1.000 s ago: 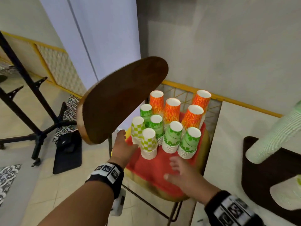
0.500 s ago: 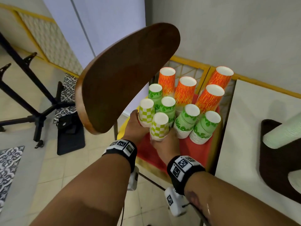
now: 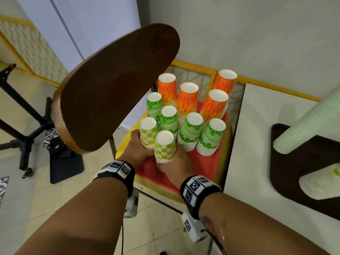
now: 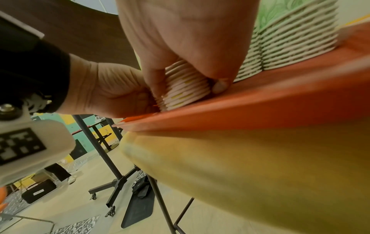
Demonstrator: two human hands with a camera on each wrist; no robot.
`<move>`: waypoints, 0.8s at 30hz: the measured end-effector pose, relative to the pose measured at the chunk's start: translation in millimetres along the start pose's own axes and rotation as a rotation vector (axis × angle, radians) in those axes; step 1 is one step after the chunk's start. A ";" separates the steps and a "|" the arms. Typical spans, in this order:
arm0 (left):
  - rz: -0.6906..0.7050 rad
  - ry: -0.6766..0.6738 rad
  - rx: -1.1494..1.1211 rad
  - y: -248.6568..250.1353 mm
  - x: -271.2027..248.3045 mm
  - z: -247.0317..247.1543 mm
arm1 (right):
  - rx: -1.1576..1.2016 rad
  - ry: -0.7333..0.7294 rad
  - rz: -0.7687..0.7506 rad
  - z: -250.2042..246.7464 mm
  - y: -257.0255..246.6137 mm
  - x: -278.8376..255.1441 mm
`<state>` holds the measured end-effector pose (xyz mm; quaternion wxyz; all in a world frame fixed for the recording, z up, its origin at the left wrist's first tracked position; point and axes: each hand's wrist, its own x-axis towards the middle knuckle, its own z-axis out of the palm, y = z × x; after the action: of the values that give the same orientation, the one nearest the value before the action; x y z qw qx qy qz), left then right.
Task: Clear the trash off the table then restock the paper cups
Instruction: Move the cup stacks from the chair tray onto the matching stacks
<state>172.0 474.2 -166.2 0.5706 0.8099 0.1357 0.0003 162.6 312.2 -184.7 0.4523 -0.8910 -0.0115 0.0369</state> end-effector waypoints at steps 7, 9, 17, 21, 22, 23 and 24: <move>0.116 -0.136 -0.041 13.1 -21.1 26.5 | 0.110 -0.053 -0.051 -46.3 19.7 -24.7; 0.143 -0.120 -0.073 23.8 -32.1 39.1 | 0.164 -0.074 -0.080 -65.5 21.7 -34.0; 0.246 -0.081 -0.241 77.7 -81.2 107.0 | 0.267 0.044 -0.201 -199.1 23.7 -85.3; 0.287 -0.108 -0.187 131.8 -97.0 163.6 | 0.221 0.265 -0.231 -302.3 35.3 -101.7; 0.297 -0.126 -0.195 148.2 -98.7 181.3 | 0.194 0.323 -0.220 -329.7 40.6 -105.0; 0.306 -0.142 -0.214 160.7 -96.2 195.1 | 0.167 0.379 -0.202 -348.7 43.7 -104.4; 0.325 -0.160 -0.230 177.4 -96.7 213.5 | 0.138 0.444 -0.187 -368.5 49.3 -104.0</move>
<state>151.1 200.2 -61.8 0.6605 0.7483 -0.0433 0.0435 86.4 -19.3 -1.9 0.5048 -0.8395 0.0081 -0.2010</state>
